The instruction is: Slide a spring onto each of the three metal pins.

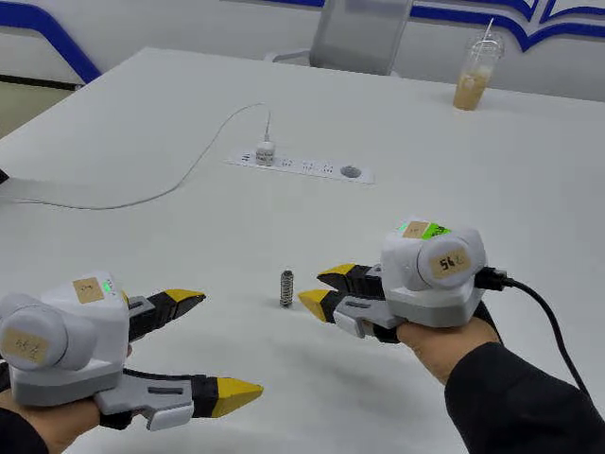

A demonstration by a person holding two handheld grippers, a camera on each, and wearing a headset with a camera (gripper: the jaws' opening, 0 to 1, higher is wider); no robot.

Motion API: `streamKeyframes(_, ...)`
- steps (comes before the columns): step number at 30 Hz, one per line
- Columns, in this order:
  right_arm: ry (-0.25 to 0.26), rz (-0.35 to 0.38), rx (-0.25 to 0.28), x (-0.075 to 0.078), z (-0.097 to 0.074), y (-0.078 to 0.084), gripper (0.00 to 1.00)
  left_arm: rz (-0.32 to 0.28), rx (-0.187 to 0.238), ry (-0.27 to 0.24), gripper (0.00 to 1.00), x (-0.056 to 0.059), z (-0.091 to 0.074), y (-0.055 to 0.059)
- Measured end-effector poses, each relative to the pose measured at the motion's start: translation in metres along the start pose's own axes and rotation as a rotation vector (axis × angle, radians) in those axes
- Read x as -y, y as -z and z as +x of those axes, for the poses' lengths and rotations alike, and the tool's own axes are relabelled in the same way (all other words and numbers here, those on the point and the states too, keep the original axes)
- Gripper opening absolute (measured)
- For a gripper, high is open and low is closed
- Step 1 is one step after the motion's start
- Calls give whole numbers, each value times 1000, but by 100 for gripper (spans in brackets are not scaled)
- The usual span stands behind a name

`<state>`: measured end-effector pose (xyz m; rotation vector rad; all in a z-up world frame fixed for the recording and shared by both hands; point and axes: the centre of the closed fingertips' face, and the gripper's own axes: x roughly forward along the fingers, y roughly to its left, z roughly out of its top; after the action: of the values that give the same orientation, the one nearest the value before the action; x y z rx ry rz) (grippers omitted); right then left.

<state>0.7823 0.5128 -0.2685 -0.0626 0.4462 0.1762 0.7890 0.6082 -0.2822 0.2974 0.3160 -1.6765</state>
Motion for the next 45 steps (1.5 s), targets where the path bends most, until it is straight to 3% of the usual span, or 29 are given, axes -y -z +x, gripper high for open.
streamKeyframes(21, 60, 7, -13, 16, -55, 24, 24, 5, 3, 4, 83, 0, 1, -3)
streamKeyframes(34, 131, 40, -31, 40, -89, 47, 26, 7, -1, 13, 83, 2, 2, -3)
streamKeyframes(45, 174, 63, -10, 59, -112, 62, 32, 11, -3, 25, 83, 5, 6, -3)
